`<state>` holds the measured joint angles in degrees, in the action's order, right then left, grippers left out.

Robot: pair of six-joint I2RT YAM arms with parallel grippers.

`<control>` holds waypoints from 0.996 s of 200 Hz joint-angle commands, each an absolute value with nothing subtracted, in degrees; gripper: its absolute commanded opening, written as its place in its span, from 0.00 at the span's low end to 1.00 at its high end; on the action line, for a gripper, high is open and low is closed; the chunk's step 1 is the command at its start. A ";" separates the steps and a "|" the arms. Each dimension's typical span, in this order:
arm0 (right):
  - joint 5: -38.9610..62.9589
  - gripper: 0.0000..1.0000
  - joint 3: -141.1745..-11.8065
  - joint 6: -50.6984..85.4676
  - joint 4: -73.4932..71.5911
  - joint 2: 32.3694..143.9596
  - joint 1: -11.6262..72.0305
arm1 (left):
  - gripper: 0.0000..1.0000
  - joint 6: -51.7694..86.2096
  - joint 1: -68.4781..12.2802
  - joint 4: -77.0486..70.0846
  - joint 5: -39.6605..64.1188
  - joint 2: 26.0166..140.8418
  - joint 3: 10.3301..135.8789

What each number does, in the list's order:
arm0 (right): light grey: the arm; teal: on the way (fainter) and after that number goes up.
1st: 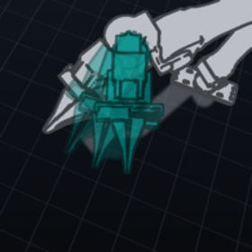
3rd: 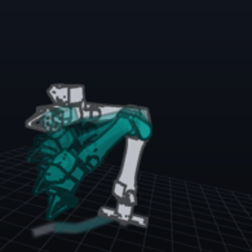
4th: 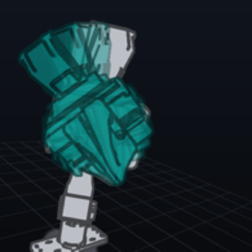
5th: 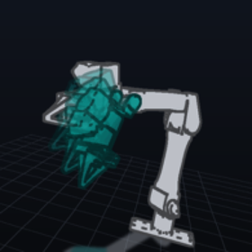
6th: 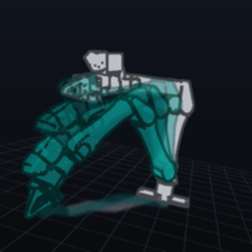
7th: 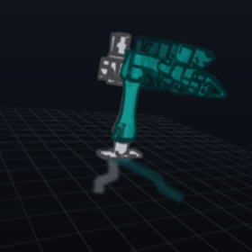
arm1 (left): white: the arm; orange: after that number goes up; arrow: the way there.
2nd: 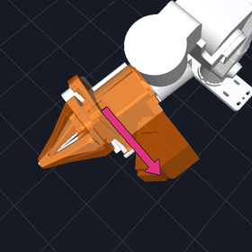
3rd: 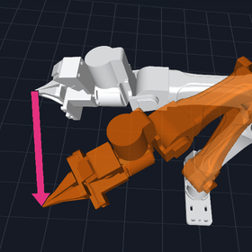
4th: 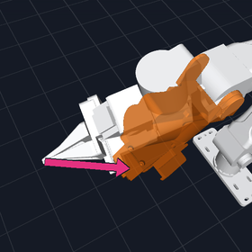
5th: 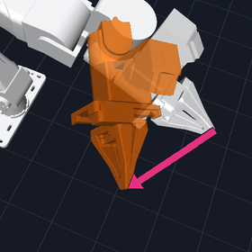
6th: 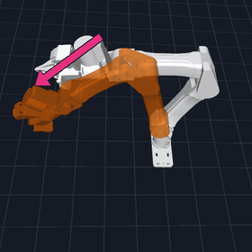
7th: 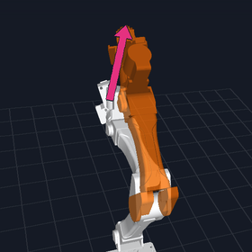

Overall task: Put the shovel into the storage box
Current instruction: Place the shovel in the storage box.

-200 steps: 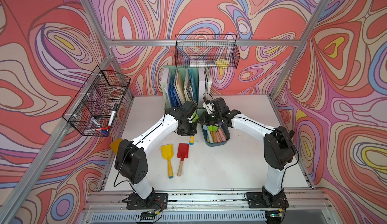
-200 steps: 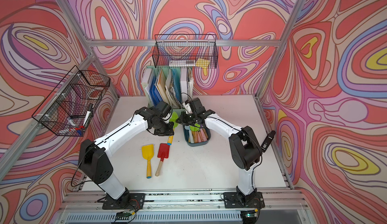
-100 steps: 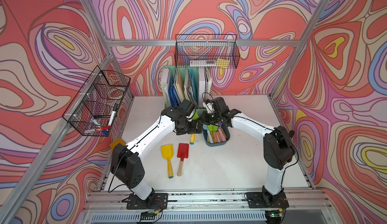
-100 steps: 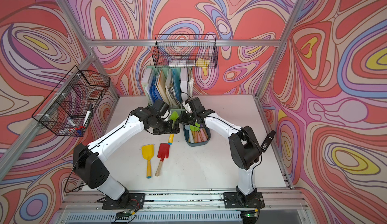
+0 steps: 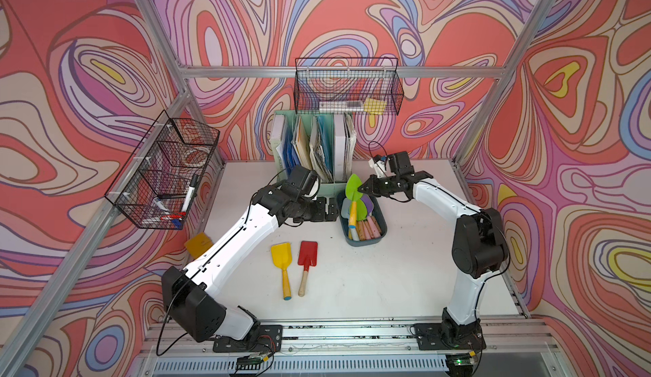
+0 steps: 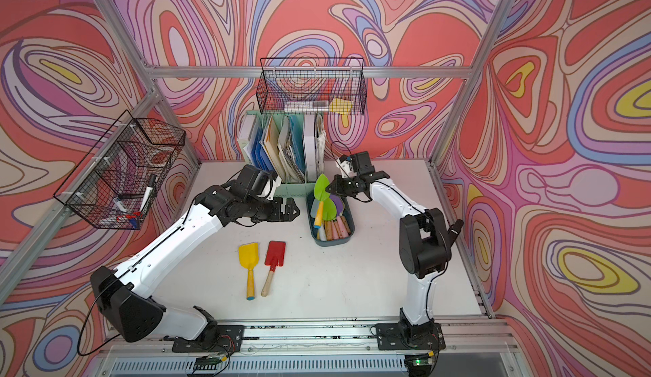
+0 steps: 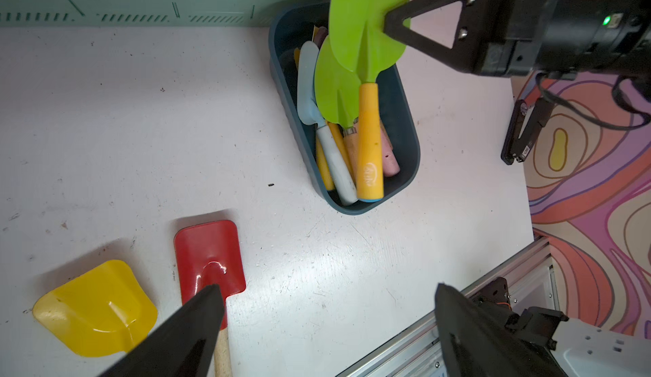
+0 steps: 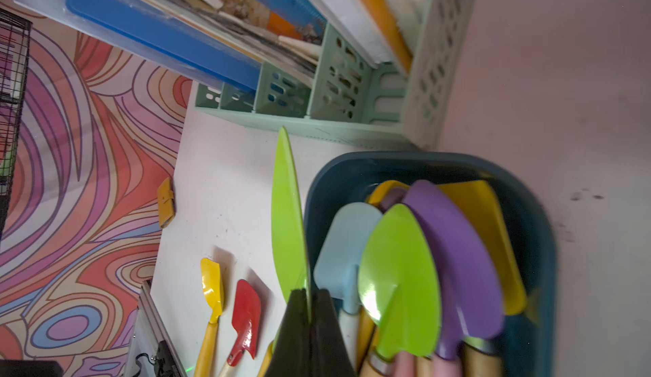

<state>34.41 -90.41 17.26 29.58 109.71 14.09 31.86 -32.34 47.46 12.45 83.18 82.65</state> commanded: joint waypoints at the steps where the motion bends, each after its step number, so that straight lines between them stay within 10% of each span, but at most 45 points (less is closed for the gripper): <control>1: 40.55 0.00 -96.28 5.08 36.83 111.66 12.66 | 0.99 31.11 -32.70 44.69 13.90 82.36 80.88; 199: 42.60 0.00 -98.88 -4.75 37.72 123.63 10.11 | 0.99 30.81 -32.72 41.57 14.77 79.72 78.40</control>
